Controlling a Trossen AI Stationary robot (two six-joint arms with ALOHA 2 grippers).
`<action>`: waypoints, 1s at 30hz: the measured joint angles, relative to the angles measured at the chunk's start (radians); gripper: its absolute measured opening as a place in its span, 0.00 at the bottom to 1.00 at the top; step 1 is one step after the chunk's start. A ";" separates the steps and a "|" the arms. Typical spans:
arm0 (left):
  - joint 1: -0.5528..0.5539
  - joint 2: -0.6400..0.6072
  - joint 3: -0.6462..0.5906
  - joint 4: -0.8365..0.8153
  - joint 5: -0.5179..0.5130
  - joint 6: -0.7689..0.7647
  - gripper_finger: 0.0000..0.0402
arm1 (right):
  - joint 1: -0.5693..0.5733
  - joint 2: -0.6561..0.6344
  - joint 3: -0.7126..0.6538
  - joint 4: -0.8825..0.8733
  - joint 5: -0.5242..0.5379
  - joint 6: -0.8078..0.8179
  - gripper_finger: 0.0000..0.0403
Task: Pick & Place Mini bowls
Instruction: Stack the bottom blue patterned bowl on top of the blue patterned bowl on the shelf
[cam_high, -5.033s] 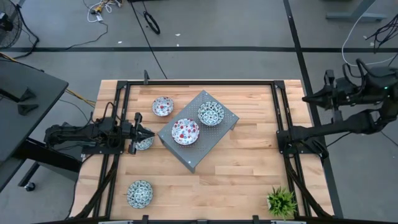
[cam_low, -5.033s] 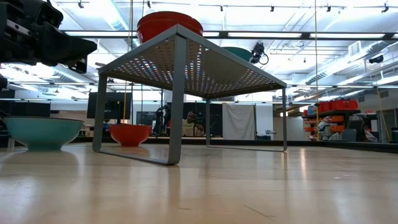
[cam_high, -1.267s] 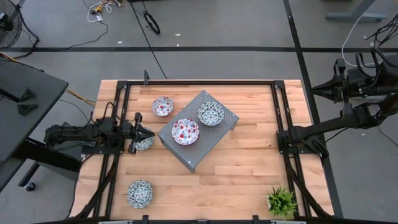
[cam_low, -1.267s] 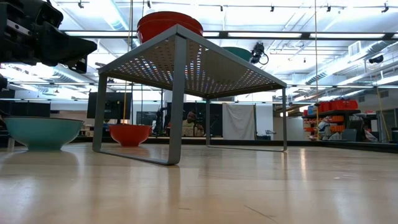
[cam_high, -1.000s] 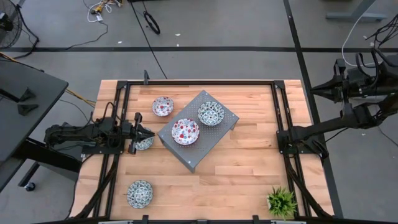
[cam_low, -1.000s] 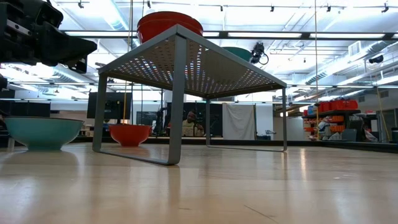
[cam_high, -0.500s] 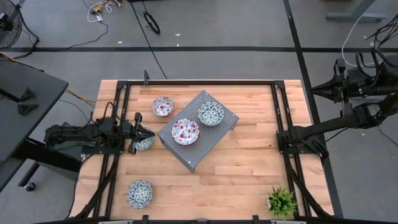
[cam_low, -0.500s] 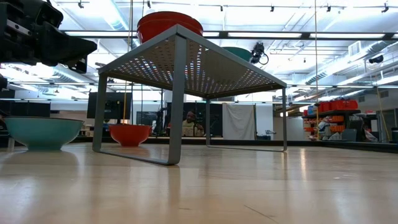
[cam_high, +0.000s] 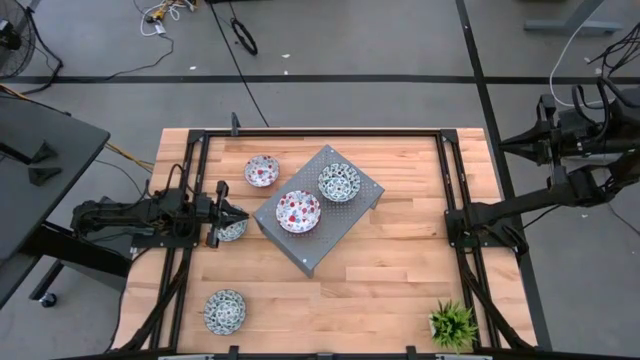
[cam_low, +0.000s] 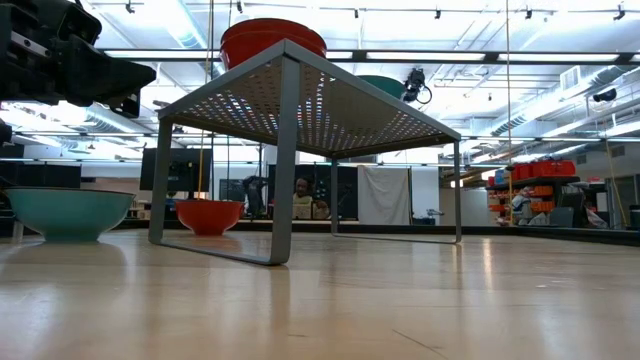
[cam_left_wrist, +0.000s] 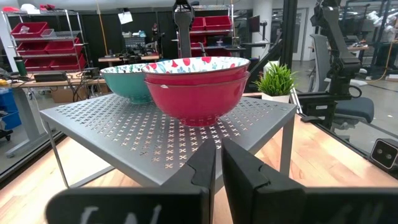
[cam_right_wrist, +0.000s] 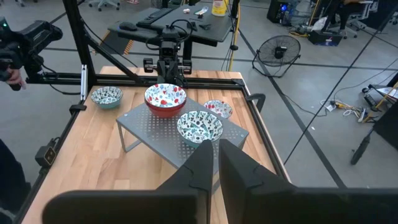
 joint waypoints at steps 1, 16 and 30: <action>0.000 0.000 0.000 0.000 0.000 0.000 0.07 | 0.000 0.000 0.000 0.000 0.000 0.000 0.07; 0.000 0.000 0.000 0.000 0.000 0.000 0.07 | 0.000 0.000 0.000 0.000 0.000 0.000 0.07; 0.000 0.000 0.003 0.126 -0.002 -0.026 0.07 | 0.000 0.000 0.000 0.000 0.000 0.000 0.07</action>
